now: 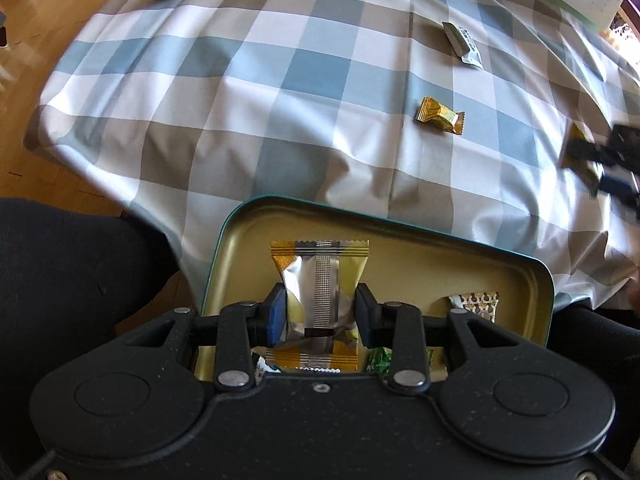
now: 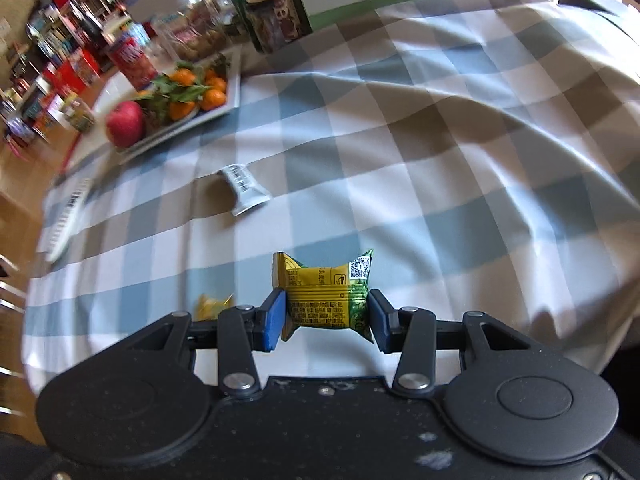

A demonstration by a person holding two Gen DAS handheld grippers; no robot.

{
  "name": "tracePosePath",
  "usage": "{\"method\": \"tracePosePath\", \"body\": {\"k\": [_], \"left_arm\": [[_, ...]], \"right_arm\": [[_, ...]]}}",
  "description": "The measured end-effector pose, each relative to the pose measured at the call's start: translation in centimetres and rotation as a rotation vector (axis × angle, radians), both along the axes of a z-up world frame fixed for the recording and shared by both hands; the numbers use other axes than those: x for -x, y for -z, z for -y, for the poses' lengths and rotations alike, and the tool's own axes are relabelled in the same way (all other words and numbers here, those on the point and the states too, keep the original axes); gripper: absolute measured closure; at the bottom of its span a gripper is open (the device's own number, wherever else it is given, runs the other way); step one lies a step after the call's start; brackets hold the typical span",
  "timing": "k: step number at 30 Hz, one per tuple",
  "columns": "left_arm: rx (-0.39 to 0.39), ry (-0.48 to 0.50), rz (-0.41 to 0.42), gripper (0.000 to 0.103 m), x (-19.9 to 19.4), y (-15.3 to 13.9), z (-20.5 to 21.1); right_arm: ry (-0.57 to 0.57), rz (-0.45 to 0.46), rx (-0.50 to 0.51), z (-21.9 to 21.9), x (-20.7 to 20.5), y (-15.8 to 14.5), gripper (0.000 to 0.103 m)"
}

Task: Organize snacks
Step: 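Carry both held packets over the gold tray, then open the right tool to drop the yellow-and-green packet while the left tool releases the silver packet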

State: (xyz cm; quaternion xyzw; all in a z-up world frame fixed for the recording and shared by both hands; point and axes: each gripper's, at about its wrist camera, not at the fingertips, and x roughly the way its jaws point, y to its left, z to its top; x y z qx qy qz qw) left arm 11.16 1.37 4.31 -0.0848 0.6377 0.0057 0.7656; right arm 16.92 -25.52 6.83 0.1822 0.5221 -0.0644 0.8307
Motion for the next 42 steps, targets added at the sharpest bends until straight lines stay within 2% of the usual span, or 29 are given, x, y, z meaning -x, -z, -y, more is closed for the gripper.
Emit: {"method": "tracePosePath", "body": {"k": [8,15,22,35,42], "left_arm": [[0.052,0.017,0.018,0.059,1.8,-0.1,0.6],[0.081,0.026,-0.005,0.059,1.6,0.1,2.1],[0.052,0.055,-0.008,0.059,0.5,0.1,3.8],[0.037,0.078,0.003,0.058,0.3,-0.2,4.4],[0.058,0.079,-0.008,0.058,0.5,-0.2,4.1]], "right_arm": [[0.030,0.006,-0.122,-1.7,8.2,-0.5,0.057],[-0.053,-0.056,-0.093,-4.3,12.9,0.1,0.057],[-0.045,-0.041,-0.045,-4.8,16.6,0.2,0.056],[-0.084,-0.070,-0.045,-5.3,17.6,1.2,0.056],[-0.074,-0.089,-0.062,-5.3,17.5,1.3,0.052]]}}
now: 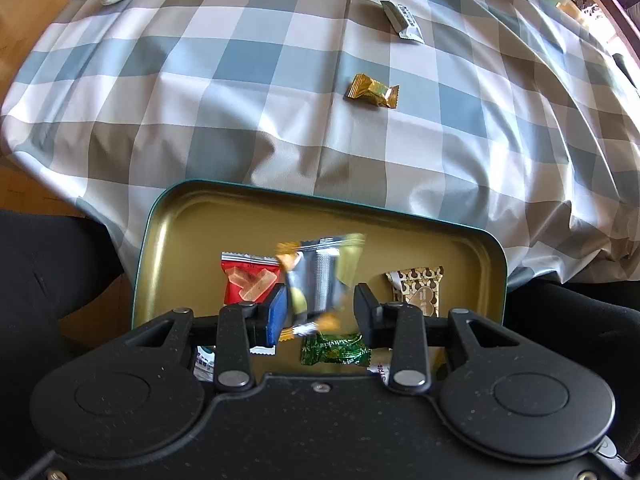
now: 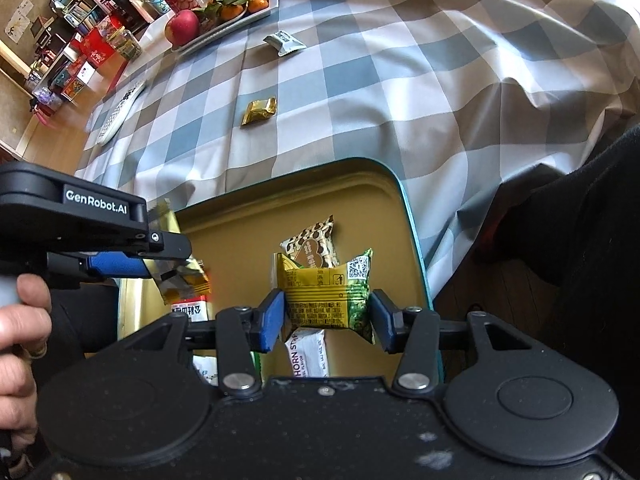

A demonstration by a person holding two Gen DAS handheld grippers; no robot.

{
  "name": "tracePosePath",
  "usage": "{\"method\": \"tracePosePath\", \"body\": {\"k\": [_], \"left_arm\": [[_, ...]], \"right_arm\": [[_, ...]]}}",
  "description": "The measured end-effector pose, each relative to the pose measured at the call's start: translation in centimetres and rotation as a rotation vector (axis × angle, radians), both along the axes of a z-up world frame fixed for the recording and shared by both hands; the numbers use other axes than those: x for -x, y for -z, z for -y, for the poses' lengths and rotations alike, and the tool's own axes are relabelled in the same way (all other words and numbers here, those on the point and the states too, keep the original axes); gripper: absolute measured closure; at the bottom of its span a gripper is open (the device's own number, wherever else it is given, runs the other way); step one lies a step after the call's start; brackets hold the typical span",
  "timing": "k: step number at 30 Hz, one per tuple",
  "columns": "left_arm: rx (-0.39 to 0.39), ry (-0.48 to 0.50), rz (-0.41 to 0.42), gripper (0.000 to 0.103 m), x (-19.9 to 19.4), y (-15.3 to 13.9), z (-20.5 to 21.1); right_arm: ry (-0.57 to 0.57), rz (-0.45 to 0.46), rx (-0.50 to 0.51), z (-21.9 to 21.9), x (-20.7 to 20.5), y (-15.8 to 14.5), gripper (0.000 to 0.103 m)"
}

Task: Organize snacks
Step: 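Open the right tool to drop the yellow-and-green packet while the left tool releases the silver packet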

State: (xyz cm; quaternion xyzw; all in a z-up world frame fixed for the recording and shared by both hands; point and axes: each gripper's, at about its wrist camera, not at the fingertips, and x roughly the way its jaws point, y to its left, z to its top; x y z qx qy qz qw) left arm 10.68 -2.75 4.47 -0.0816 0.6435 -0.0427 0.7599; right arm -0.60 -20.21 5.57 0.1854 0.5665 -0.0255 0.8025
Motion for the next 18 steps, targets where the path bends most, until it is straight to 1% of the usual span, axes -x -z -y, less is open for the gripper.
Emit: {"method": "tracePosePath", "body": {"k": [12,18], "left_arm": [[0.008,-0.003,-0.001,0.058,0.8,-0.2,-0.7],[-0.039,-0.013,-0.015,0.058,2.1,0.1,-1.5]], "right_arm": [[-0.026,-0.001,0.001,-0.7,0.2,-0.1,0.052],[-0.036,-0.015,0.005,-1.0,0.2,0.2,0.052]]}}
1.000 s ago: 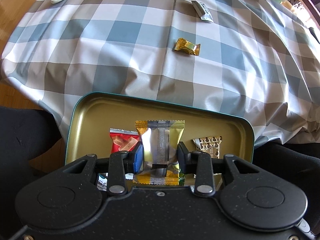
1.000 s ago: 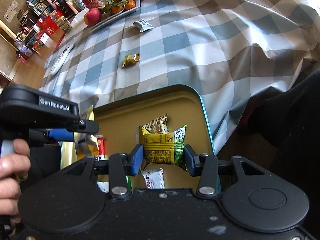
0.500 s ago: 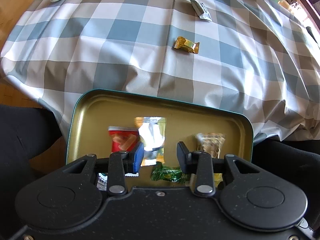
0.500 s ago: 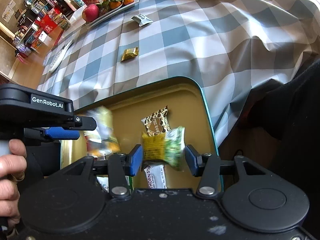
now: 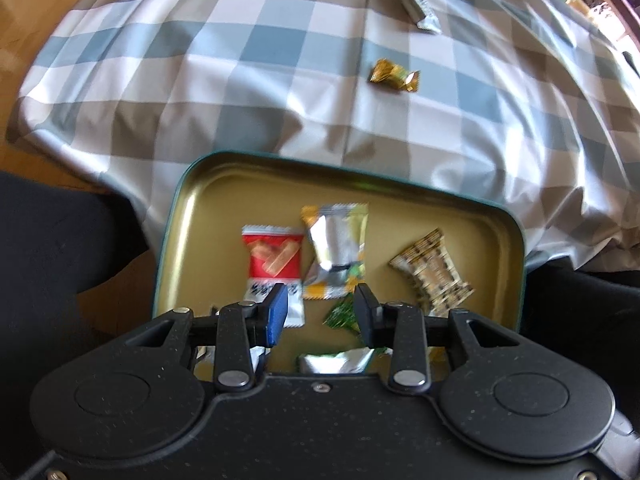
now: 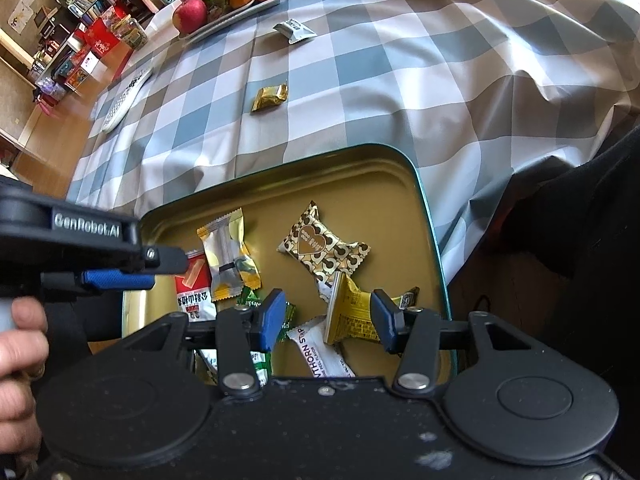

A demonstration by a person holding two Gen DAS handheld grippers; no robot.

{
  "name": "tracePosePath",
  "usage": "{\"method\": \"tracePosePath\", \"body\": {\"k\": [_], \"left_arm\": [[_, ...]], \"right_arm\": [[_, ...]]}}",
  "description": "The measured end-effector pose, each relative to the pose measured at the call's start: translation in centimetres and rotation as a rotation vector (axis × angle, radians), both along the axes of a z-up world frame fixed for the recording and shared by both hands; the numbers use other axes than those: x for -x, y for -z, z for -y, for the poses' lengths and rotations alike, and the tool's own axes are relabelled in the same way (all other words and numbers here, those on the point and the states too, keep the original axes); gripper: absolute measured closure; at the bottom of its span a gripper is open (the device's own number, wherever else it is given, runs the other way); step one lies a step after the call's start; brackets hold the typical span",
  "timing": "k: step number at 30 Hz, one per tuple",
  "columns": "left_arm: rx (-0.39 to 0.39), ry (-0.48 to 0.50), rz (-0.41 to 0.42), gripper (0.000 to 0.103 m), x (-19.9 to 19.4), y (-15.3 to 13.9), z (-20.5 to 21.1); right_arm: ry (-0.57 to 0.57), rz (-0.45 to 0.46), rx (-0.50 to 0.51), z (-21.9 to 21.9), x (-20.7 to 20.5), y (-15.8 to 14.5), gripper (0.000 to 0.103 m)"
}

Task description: Organize snacks

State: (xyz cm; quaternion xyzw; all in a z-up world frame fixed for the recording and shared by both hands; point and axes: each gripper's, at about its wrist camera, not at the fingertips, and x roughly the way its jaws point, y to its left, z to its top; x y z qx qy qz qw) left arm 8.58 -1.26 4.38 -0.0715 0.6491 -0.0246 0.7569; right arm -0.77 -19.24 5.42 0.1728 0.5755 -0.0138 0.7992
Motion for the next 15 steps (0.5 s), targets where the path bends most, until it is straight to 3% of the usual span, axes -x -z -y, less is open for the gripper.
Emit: {"method": "tracePosePath", "body": {"k": [15], "left_arm": [[0.023,-0.010,-0.092,0.058,2.9,0.5,-2.1]], "right_arm": [[-0.058,-0.103,-0.034,-1.3,-0.4,1.4,0.052]]}}
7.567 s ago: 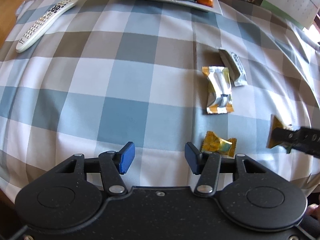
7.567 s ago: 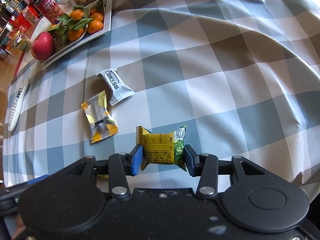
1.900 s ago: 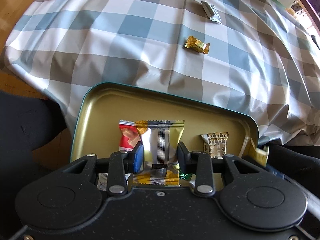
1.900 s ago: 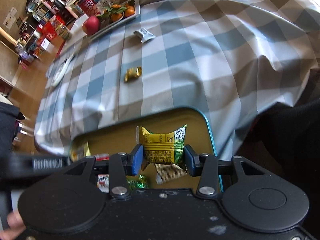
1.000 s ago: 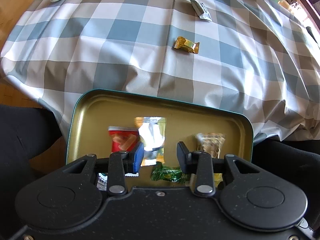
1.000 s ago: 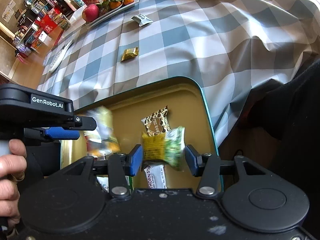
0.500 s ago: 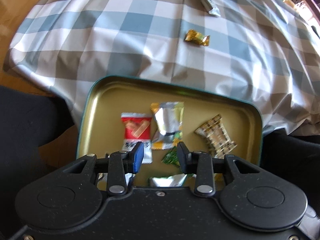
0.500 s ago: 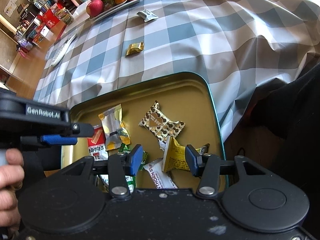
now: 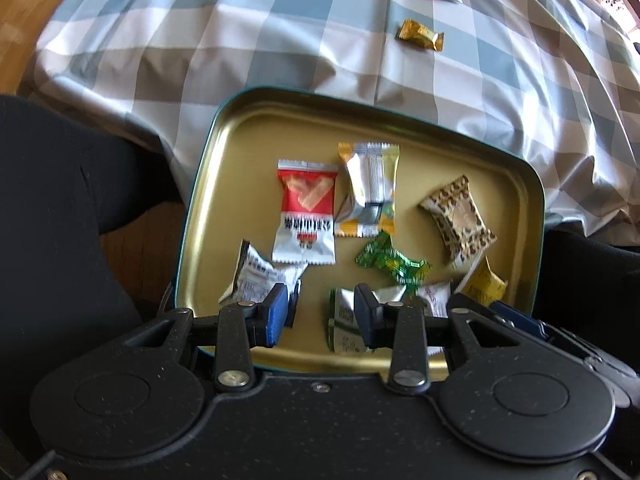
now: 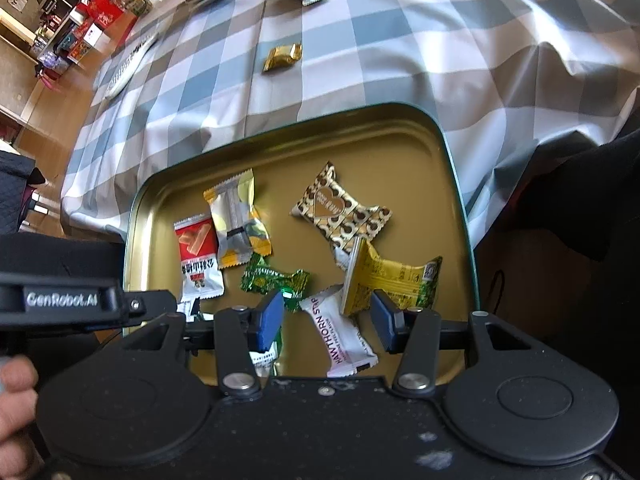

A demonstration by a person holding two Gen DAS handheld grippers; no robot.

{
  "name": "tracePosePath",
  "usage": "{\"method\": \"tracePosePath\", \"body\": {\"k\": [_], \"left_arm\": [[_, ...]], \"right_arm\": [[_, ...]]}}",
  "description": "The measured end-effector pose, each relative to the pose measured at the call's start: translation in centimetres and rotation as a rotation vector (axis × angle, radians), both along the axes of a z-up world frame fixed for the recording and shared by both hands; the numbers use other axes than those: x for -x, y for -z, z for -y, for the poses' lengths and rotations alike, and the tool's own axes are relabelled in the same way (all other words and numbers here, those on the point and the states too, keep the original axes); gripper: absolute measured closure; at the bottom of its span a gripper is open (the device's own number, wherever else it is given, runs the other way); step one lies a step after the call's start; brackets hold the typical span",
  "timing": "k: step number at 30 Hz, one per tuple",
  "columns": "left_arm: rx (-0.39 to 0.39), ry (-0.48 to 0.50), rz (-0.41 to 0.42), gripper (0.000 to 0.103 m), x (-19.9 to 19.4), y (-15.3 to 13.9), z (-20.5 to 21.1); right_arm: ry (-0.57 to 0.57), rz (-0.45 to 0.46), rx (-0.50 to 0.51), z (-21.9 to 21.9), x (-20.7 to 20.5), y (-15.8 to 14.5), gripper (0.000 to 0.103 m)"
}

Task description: Organize snacks

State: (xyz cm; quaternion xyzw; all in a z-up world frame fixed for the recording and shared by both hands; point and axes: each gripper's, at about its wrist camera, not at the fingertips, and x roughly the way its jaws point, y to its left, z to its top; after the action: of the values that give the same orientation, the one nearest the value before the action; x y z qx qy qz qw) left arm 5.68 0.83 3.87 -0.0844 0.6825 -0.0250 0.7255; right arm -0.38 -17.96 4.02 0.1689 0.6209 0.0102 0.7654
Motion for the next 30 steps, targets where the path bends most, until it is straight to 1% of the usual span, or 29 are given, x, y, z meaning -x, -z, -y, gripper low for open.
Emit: {"method": "tracePosePath", "body": {"k": [3,6,11,17,24,30], "left_arm": [[0.007,0.003,-0.028,0.058,0.2,0.2,-0.3],[-0.005,0.018,-0.053,0.058,0.2,0.4,-0.4],[-0.009,0.049,-0.122,0.058,-0.1,0.9,-0.5],[-0.035,0.096,-0.189,0.058,-0.9,1.2,-0.2],[-0.082,0.169,-0.230,0.058,-2.0,1.0,0.3],[-0.119,0.192,-0.214,0.058,-3.9,0.5,0.2]], "right_arm": [[-0.021,-0.031,-0.001,-0.2,-0.3,0.3,0.052],[-0.041,-0.063,-0.007,-0.4,-0.8,0.5,0.051],[-0.059,-0.135,-0.029,-0.5,-1.7,1.1,0.049],[-0.102,-0.186,-0.009,-1.0,-2.6,1.3,0.047],[-0.186,-0.258,0.032,-1.8,-4.2,2.0,0.045],[-0.231,-0.273,0.058,-2.2,-5.9,2.0,0.044]]}}
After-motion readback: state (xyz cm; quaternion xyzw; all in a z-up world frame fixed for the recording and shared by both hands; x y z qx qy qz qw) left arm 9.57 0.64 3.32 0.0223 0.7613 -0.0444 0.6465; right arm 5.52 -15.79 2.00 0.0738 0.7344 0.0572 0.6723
